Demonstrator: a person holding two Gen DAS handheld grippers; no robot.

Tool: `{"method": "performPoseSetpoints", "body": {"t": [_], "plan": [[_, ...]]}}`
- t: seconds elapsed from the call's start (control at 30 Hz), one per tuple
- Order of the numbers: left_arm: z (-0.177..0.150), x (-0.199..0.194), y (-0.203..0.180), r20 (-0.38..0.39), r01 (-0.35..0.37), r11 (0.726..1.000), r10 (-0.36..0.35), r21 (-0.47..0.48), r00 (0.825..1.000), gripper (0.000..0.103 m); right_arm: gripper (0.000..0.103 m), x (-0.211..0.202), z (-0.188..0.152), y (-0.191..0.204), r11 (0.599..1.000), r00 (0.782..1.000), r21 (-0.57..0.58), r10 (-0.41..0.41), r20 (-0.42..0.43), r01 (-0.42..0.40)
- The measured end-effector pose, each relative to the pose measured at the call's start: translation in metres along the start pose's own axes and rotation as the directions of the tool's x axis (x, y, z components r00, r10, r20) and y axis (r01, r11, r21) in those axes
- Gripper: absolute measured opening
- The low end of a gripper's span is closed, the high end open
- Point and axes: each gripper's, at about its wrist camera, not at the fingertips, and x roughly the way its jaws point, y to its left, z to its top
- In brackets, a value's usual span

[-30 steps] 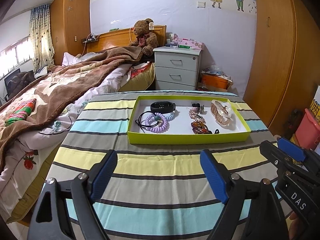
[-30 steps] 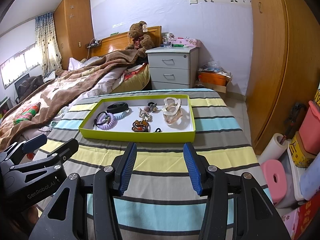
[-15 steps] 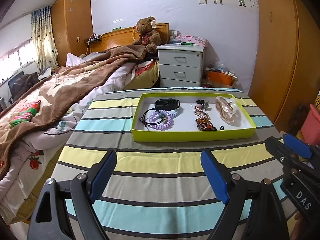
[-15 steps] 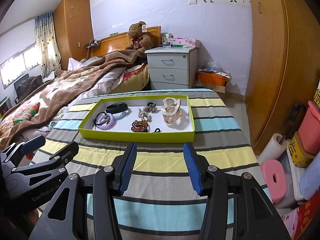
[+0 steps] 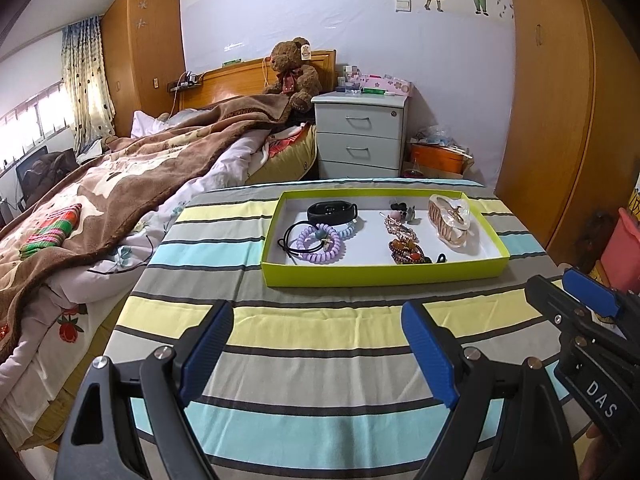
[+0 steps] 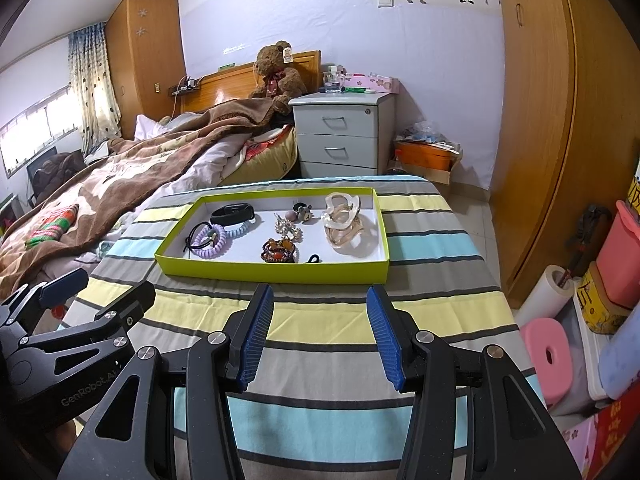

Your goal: Organize jewelry

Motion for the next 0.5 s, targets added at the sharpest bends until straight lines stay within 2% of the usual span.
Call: {"method": "performPoseSetpoints", "body": {"t": [0.5], "plan": [[0.0003,-0.0012,0.0045,-0.002,-0.004,1.000,0.004,-0.009,1.000,0.087,0.049,-0.0001,0.0002,-0.0001,1.000,1.000,0.002,0.000,0.001,0.000]]}}
